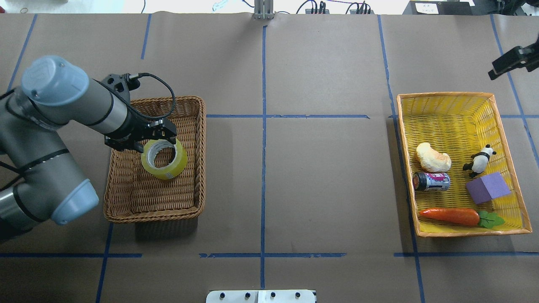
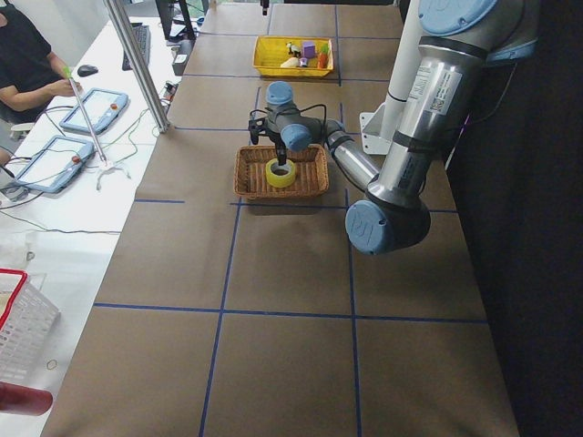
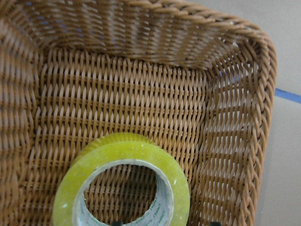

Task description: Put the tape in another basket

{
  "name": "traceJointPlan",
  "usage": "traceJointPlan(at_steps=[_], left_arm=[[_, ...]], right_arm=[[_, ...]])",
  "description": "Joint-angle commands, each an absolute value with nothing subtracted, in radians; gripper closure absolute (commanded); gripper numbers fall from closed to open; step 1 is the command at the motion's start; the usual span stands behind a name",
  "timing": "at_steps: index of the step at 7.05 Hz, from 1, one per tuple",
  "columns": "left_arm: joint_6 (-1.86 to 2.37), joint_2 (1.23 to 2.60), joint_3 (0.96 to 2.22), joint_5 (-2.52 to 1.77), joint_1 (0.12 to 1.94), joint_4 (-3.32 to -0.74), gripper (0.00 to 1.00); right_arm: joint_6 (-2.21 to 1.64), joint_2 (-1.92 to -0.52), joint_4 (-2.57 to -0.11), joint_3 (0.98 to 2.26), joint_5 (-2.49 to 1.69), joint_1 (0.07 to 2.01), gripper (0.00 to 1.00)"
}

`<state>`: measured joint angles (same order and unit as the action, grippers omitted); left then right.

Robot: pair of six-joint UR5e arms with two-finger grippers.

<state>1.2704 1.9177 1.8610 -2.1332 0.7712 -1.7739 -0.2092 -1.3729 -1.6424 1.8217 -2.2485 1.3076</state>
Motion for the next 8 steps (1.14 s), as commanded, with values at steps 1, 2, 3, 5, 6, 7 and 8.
traceJointPlan(at_steps=[1,2,3,5,6,7,8], left_arm=[[1.035,1.91,1.954,-2.251,0.923,-1.567,0.0],[0.929,1.864,1.965,-2.287,0.996,-1.542,0.0],[0.835,1.808,1.965,-2.325,1.064,-1.542,0.0],[0.63,1.729,1.947,-2.368,1.184,-1.542,0.0],[0.52,1.679,1.928,-2.368,1.242,-1.543,0.0],[0.45,1.63,1.919,-2.367,1.285,-1.542,0.0],[0.343,1.596,1.876,-2.371,1.363,-1.543,0.0]], right_arm=[[-0.05,-1.489,-1.637,1.821,-2.256,1.38,0.0],[-0.014,-1.59,-1.629,1.818,-2.307,1.423,0.0],[0.023,-1.633,-1.628,1.815,-2.322,1.481,0.0],[0.142,-1.696,-1.626,1.775,-2.399,1.569,0.0],[0.203,-1.697,-1.628,1.741,-2.419,1.61,0.0],[0.199,-1.689,-1.626,1.732,-2.456,1.617,0.0],[0.202,-1.68,-1.625,1.703,-2.451,1.617,0.0]])
